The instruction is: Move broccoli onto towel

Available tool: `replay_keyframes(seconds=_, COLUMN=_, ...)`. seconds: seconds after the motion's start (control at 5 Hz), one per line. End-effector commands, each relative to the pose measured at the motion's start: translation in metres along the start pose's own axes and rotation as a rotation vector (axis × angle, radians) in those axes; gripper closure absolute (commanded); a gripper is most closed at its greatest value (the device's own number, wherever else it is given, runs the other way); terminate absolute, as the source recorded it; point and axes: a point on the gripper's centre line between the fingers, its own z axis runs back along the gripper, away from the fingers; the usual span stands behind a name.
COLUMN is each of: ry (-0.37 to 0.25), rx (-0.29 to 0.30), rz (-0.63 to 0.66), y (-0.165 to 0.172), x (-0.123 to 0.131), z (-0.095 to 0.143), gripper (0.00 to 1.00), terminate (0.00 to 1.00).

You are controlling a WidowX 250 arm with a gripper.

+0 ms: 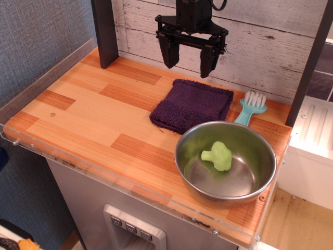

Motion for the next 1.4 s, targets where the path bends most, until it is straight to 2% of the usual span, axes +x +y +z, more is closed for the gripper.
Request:
replay_keyframes(seconds=0.0, ry=0.0, rx=0.0, rz=0.0, y=0.0, x=0.0, z=0.0, gripper=0.0, terminate=0.0)
replay_keyframes(seconds=0.2, ry=-0.009, rx=0.04, rz=-0.044, y=-0.015, x=-0.005, z=0.007, gripper=0.0, terminate=0.0)
replay_keyframes(seconds=0.4, ry=-0.08, rx=0.121, rz=-0.138, y=-0.043, x=-0.022, z=0.03, gripper=0.0, terminate=0.0)
replay_keyframes(seconds=0.6, ry=-0.123, rx=0.166, rz=-0.227, y=-0.073, x=-0.047, z=0.041, gripper=0.0, terminate=0.0)
replay_keyframes(seconds=0.8, ry=-0.104, rx=0.131, rz=-0.276, y=-0.089, x=-0.064, z=0.033, gripper=0.0, terminate=0.0)
replay_keyframes(seconds=1.2, ry=0.007, rx=0.001, rz=-0.275, y=-0.091, x=-0.085, z=-0.01, gripper=0.0, terminate=0.0)
